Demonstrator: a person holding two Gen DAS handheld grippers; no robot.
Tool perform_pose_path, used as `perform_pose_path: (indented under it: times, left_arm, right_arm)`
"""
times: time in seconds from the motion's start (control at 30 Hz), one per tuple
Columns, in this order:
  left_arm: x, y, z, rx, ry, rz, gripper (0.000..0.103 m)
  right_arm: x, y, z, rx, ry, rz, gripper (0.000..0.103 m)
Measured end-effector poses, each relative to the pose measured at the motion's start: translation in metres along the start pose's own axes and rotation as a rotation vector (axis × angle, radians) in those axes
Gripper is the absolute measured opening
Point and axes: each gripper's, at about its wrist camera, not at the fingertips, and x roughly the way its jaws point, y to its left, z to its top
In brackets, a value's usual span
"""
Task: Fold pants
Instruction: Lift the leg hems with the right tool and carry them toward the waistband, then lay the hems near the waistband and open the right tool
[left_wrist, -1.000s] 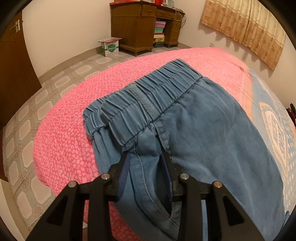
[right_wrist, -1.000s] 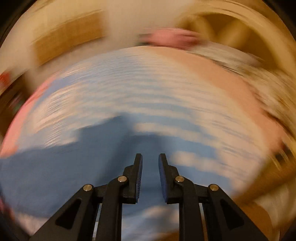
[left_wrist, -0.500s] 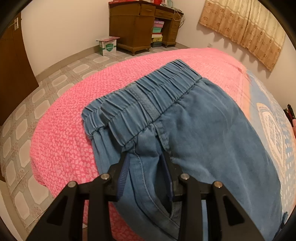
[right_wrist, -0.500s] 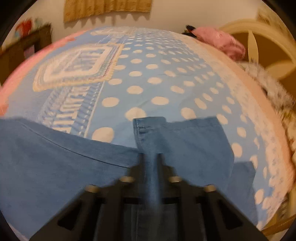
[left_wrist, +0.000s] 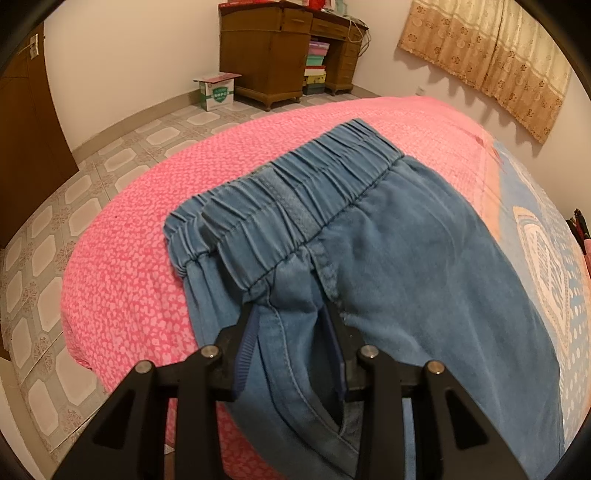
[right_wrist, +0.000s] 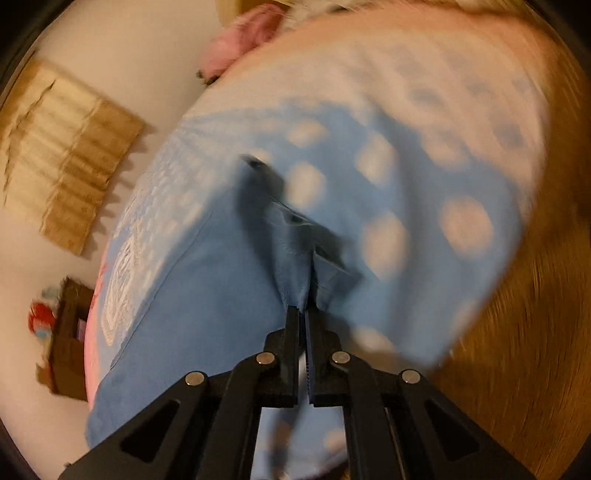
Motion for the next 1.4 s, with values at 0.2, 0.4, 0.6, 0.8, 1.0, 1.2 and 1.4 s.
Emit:
perform_pose_path:
  times: [0.2, 0.4, 0.6, 0.8, 1.0, 1.2, 1.4]
  left_arm:
    - [0.0, 0.0, 0.0, -0.001, 0.0, 0.0, 0.038]
    - [0.0, -0.001, -0.001, 0.001, 0.0, 0.004, 0.038]
    - [-0.001, -0.001, -0.002, 0.005, -0.002, 0.011, 0.038]
    - [-0.001, 0.003, -0.002, -0.016, 0.007, -0.023, 0.038]
    - [-0.002, 0.008, 0.0, -0.022, 0.007, -0.034, 0.039]
    - [-0.002, 0.015, 0.002, -0.065, 0.015, -0.094, 0.042]
    - [-0.003, 0.022, 0.003, -0.078, 0.027, -0.138, 0.044]
  right_arm:
    - [-0.024, -0.026, -0.009, 0.187, -0.087, 0.101, 0.026]
    - [-0.005, -0.009, -0.011, 0.154, -0.051, 0.141, 0.03]
    - [0.009, 0.013, -0.007, 0.147, -0.148, 0.083, 0.052]
    - [0.023, 0.058, -0.004, -0.039, -0.127, -0.118, 0.005]
    - [-0.009, 0.122, 0.001, -0.217, -0.234, -0.049, 0.005]
    - [-0.01, 0.261, -0.051, -0.627, -0.211, 0.039, 0.005]
    - [0.025, 0.367, -0.197, -1.056, -0.125, 0.114, 0.006]
